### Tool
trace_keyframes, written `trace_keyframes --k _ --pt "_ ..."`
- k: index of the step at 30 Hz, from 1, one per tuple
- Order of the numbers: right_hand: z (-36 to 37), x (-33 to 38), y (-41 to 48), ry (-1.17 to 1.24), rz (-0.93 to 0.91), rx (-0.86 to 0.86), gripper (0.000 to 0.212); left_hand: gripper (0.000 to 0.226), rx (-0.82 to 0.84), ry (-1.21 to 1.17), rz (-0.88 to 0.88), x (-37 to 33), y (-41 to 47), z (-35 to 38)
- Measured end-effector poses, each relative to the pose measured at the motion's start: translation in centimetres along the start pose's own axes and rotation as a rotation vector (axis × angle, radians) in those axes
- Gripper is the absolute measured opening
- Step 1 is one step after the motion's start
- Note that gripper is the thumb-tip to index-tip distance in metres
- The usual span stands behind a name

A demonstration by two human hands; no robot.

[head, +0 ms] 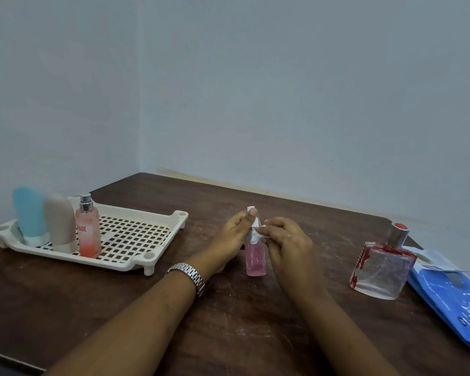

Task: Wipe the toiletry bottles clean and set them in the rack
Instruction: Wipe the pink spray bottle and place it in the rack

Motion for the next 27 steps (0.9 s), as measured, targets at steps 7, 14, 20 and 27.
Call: trace_keyframes --k 7,14,20,27 --pt "0.3 -0.2 -0.3 -0.022 -0.067 0.064 0.022 0.039 -0.047 -0.034 0.033 0.3 0.5 -0.3" --pt "0.1 0.1 0.1 -0.004 -0.068 0.017 0.021 0.046 -0.085 0.017 0.105 0.7 0.8 -0.2" --pt "0.1 -0.5 -0.3 -0.027 -0.053 0.096 0.019 0.038 -0.169 0.021 0.109 0.8 0.9 -0.7" --pt "0.3 -0.1 -0.3 0.001 -0.044 0.036 0.019 0.044 -0.148 0.048 0.143 1.0 1.1 -0.5"
Point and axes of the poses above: each hand's wrist, its own y-axis towards the middle knuckle, its own z-axis out of the palm, x = y × z, the point moved 2 cm from there along y, towards the middle knuckle, and after that the axes turned 7 degrees about -x, right-handed, at the moved point
